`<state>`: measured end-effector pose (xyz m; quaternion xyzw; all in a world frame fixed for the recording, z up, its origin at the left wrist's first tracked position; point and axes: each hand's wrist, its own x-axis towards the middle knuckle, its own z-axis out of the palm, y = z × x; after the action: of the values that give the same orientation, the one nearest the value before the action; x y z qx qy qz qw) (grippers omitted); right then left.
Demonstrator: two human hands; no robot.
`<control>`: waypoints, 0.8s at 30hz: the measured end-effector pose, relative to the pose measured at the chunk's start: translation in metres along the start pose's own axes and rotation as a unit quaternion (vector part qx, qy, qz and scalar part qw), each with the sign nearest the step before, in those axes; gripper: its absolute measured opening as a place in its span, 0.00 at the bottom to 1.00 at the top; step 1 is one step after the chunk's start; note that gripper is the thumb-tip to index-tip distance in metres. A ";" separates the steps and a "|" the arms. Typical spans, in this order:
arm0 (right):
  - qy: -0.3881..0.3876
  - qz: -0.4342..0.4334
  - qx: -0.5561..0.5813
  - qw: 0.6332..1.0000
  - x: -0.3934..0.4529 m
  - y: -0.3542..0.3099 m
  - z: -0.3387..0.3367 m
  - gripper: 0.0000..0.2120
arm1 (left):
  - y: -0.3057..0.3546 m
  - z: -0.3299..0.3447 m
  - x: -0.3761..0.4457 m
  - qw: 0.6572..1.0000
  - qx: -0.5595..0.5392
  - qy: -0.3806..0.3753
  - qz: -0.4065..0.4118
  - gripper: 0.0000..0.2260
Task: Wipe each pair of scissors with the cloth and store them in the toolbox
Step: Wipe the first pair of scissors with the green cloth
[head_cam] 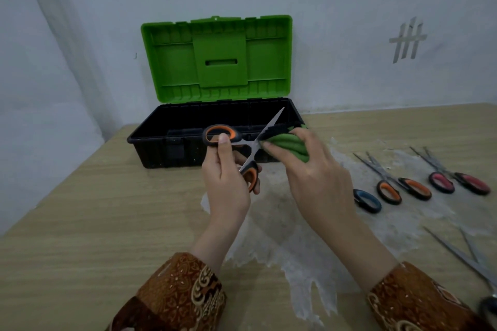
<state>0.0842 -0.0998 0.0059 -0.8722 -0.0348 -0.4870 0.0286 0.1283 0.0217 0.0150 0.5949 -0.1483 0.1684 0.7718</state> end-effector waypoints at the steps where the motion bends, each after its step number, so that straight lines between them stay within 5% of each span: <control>1: 0.006 -0.007 0.001 1.000 0.000 0.001 -0.001 0.19 | -0.001 0.000 0.000 1.000 0.001 0.000 0.002 0.17; 5: 0.010 -0.069 0.023 0.997 -0.005 0.000 0.001 0.19 | -0.002 0.002 -0.001 1.000 0.001 0.001 0.008 0.18; 24: 0.006 0.107 0.022 0.994 -0.003 0.030 -0.001 0.24 | 0.009 0.003 -0.008 0.997 -0.074 -0.025 -0.025 0.14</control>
<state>0.0847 -0.1294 0.0029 -0.8673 0.0481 -0.4852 0.1002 0.1174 0.0203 0.0200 0.5440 -0.1642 0.1228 0.8137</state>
